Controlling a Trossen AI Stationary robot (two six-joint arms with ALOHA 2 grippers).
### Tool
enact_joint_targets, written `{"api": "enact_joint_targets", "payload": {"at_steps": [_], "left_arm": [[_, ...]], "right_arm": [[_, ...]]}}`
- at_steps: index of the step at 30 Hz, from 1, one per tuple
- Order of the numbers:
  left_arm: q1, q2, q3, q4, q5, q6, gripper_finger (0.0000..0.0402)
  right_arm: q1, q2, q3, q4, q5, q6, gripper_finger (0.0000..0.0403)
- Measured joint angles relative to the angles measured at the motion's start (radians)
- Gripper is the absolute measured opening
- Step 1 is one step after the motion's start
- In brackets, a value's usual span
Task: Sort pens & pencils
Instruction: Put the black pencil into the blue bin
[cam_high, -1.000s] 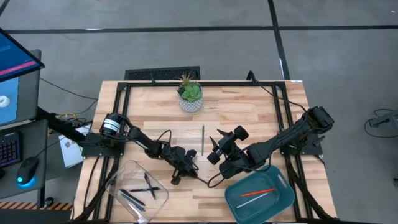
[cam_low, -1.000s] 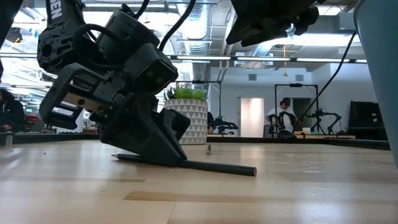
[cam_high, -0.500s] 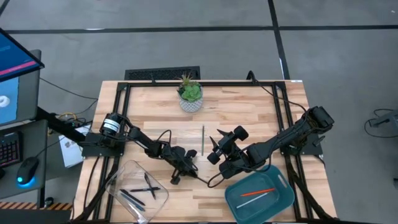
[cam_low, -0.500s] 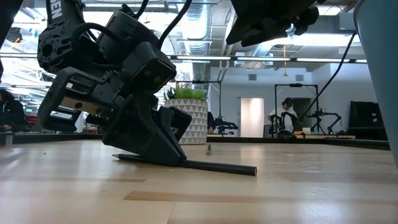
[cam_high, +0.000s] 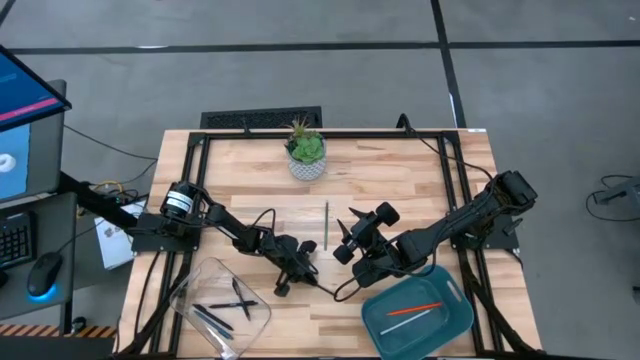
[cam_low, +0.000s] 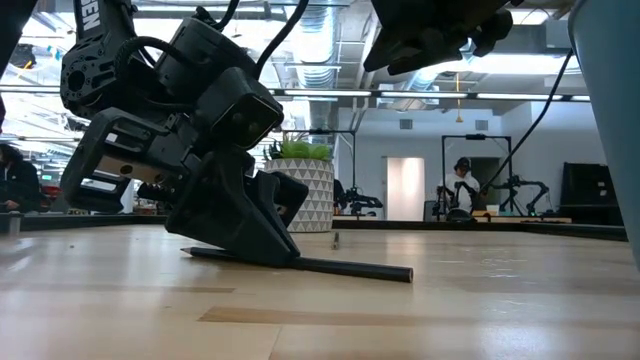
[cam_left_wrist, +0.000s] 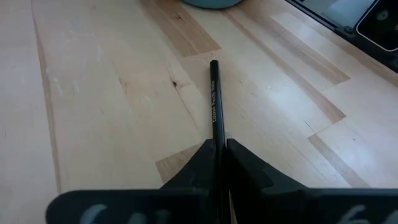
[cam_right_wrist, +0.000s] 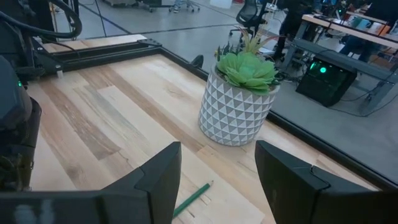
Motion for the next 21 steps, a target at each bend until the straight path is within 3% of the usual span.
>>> {"api": "enact_joint_targets", "payload": {"at_steps": [21], "left_arm": [[0.000,0.000,0.000,0.001,0.013,-0.001,0.0013]], "right_arm": [[0.000,0.000,0.000,0.000,0.000,0.000,0.0228]]}}
